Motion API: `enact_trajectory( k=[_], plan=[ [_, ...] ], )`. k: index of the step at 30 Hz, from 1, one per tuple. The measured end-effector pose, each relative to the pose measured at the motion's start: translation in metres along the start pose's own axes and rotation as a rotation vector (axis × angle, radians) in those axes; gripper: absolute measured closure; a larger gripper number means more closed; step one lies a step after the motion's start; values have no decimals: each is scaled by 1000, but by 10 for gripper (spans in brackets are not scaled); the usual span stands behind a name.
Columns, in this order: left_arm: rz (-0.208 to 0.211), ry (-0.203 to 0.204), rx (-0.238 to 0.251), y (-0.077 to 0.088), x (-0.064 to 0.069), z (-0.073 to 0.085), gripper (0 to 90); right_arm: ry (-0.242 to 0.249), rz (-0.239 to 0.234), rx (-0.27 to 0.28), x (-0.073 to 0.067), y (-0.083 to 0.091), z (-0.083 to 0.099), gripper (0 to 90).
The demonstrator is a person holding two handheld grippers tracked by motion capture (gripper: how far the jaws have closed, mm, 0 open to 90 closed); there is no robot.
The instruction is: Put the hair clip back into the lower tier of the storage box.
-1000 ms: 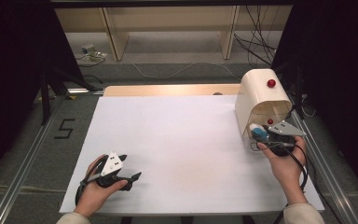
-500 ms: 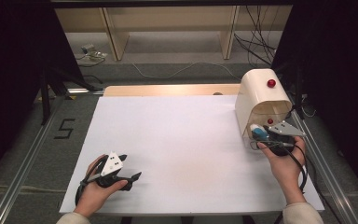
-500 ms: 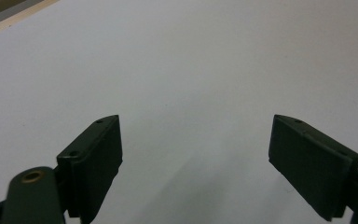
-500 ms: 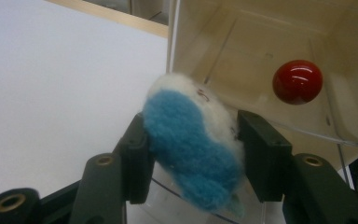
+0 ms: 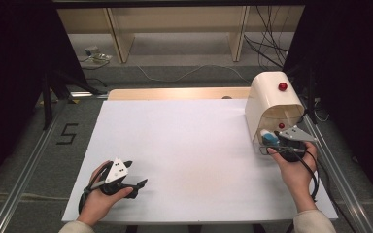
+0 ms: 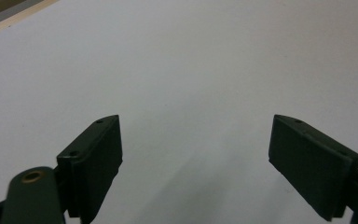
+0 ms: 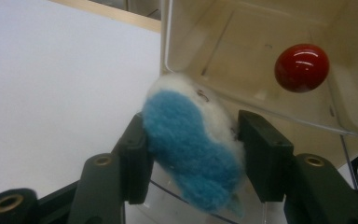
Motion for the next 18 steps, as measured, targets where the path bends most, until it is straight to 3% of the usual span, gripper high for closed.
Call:
enact_trajectory(
  k=[18],
  plan=[
    [2,0,-1,0,0,0,173,-32,7,-7,3,-7,4,487]
  ],
)
Point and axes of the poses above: each handheld gripper's, and its own axes: y roughly backward along the jaws, z roughly out of its underside, x roughly to its right, the point moved 10 cm from there along -y, roughly forward along the jaws, and after that the axes turned 5 degrees about -z, right-handed, at the moved point
